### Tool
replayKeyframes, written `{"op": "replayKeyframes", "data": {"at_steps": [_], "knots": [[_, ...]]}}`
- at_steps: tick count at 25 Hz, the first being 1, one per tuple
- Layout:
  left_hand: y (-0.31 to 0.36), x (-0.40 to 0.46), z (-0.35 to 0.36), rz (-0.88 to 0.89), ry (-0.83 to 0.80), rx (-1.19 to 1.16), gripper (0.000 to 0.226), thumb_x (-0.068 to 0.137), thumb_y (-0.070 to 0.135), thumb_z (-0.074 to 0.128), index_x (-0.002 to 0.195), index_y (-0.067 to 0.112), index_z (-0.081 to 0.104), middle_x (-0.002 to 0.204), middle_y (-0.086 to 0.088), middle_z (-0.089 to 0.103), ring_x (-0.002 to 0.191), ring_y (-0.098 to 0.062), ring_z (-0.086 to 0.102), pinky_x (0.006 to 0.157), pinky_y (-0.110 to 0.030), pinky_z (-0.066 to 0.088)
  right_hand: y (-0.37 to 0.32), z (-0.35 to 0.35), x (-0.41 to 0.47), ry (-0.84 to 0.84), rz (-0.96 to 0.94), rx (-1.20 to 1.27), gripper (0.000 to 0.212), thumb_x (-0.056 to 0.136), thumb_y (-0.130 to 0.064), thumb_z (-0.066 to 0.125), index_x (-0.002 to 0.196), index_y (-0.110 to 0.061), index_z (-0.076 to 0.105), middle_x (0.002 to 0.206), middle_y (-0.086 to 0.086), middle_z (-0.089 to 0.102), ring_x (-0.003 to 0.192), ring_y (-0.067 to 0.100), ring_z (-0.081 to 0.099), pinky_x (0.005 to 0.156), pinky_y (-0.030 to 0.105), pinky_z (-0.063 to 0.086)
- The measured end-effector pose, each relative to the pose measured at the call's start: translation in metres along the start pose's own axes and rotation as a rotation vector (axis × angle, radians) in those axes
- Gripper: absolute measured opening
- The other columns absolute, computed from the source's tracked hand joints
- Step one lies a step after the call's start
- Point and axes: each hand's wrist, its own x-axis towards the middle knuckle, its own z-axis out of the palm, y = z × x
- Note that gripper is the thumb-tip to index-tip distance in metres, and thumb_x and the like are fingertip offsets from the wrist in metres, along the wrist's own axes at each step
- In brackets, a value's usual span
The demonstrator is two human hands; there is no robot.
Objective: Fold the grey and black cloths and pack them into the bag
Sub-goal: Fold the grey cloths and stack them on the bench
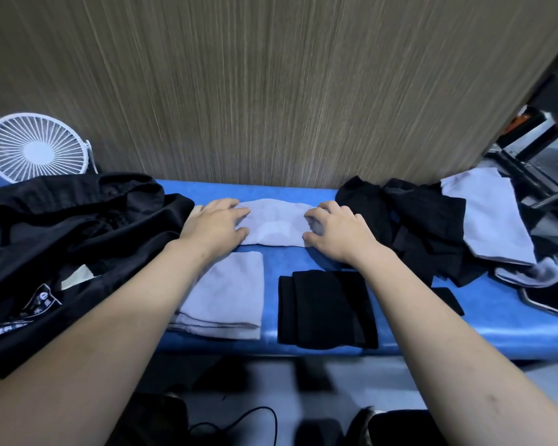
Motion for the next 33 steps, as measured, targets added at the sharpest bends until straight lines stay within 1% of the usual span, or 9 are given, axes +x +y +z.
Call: {"op": "replayKeyframes", "data": {"at_steps": [2, 4, 8, 12, 15, 17, 21, 28, 33], "knots": [[0.001, -0.001, -0.001, 0.004, -0.033, 0.013, 0.052, 0.102, 0.043, 0.041, 0.153, 0.035, 0.033, 0.165, 0.003, 0.017, 0.152, -0.016, 0.013, 0.119, -0.035, 0.012, 0.004, -0.001, 0.0, 0.08, 0.052, -0.011, 0.046, 0.094, -0.049, 0.054, 0.136, -0.03, 0.051, 0.131, 0.004, 0.048, 0.121, 0.027, 0.044, 0.1, 0.04, 0.034], [0.003, -0.004, -0.003, 0.068, 0.026, -0.053, 0.049, 0.1, 0.037, 0.047, 0.148, 0.037, 0.04, 0.161, 0.005, 0.027, 0.147, -0.016, 0.022, 0.118, -0.034, 0.018, 0.007, -0.003, -0.001, 0.111, 0.094, -0.035, 0.048, 0.092, -0.05, 0.057, 0.135, -0.029, 0.052, 0.122, 0.005, 0.053, 0.115, 0.028, 0.045, 0.097, 0.04, 0.036], [0.013, -0.011, -0.004, 0.196, 0.058, -0.189, 0.031, 0.096, 0.03, 0.055, 0.125, 0.04, 0.062, 0.125, 0.021, 0.051, 0.125, -0.009, 0.04, 0.106, -0.032, 0.035, 0.002, -0.003, 0.001, 0.063, 0.141, 0.09, 0.055, 0.083, -0.048, 0.07, 0.133, -0.031, 0.053, 0.122, 0.005, 0.056, 0.114, 0.03, 0.046, 0.097, 0.04, 0.034], [0.011, -0.011, -0.001, 0.185, 0.023, -0.213, 0.03, 0.097, 0.03, 0.055, 0.123, 0.041, 0.064, 0.122, 0.025, 0.05, 0.126, -0.004, 0.035, 0.102, -0.034, 0.041, -0.003, -0.005, 0.004, 0.011, 0.205, 0.317, 0.053, 0.077, -0.029, 0.077, 0.126, -0.032, 0.056, 0.121, -0.003, 0.058, 0.113, 0.028, 0.05, 0.094, 0.039, 0.032], [0.01, -0.009, 0.0, 0.198, 0.016, -0.217, 0.031, 0.097, 0.028, 0.055, 0.124, 0.041, 0.064, 0.121, 0.025, 0.049, 0.125, -0.003, 0.035, 0.101, -0.033, 0.041, -0.005, -0.007, 0.004, 0.056, 0.213, 0.49, 0.038, 0.077, -0.012, 0.072, 0.11, -0.029, 0.064, 0.096, -0.011, 0.059, 0.097, 0.02, 0.056, 0.095, 0.039, 0.042], [0.013, -0.009, -0.001, 0.206, 0.013, -0.225, 0.031, 0.096, 0.026, 0.055, 0.123, 0.039, 0.064, 0.12, 0.024, 0.05, 0.124, -0.003, 0.036, 0.1, -0.031, 0.041, -0.005, -0.007, 0.004, 0.105, 0.199, 0.558, 0.03, 0.079, -0.004, 0.066, 0.1, -0.024, 0.068, 0.084, -0.012, 0.056, 0.087, 0.018, 0.057, 0.082, 0.032, 0.049], [0.01, -0.005, -0.004, 0.08, 0.101, -0.188, 0.025, 0.094, 0.026, 0.059, 0.117, 0.035, 0.065, 0.113, 0.012, 0.051, 0.113, -0.013, 0.045, 0.091, -0.03, 0.041, 0.004, -0.008, 0.0, 0.247, 0.217, 0.506, 0.029, 0.08, 0.001, 0.058, 0.098, -0.021, 0.067, 0.106, 0.002, 0.057, 0.096, 0.022, 0.057, 0.081, 0.034, 0.048], [0.001, -0.005, 0.0, 0.009, 0.058, -0.336, 0.024, 0.092, 0.029, 0.066, 0.116, 0.031, 0.065, 0.103, 0.006, 0.049, 0.098, -0.011, 0.053, 0.082, -0.022, 0.036, -0.015, -0.011, -0.002, 0.373, 0.024, 0.64, 0.033, 0.082, 0.003, 0.057, 0.104, -0.019, 0.067, 0.095, -0.002, 0.052, 0.078, 0.009, 0.053, 0.071, 0.021, 0.042], [-0.005, -0.005, -0.001, -0.024, 0.085, -0.431, 0.031, 0.088, 0.023, 0.069, 0.117, 0.029, 0.062, 0.105, 0.007, 0.058, 0.084, -0.002, 0.055, 0.066, -0.012, 0.035, -0.058, -0.003, 0.007, 0.336, -0.083, 0.78, 0.038, 0.082, 0.005, 0.057, 0.111, -0.02, 0.062, 0.099, 0.002, 0.057, 0.082, 0.009, 0.054, 0.069, 0.01, 0.04]]}}
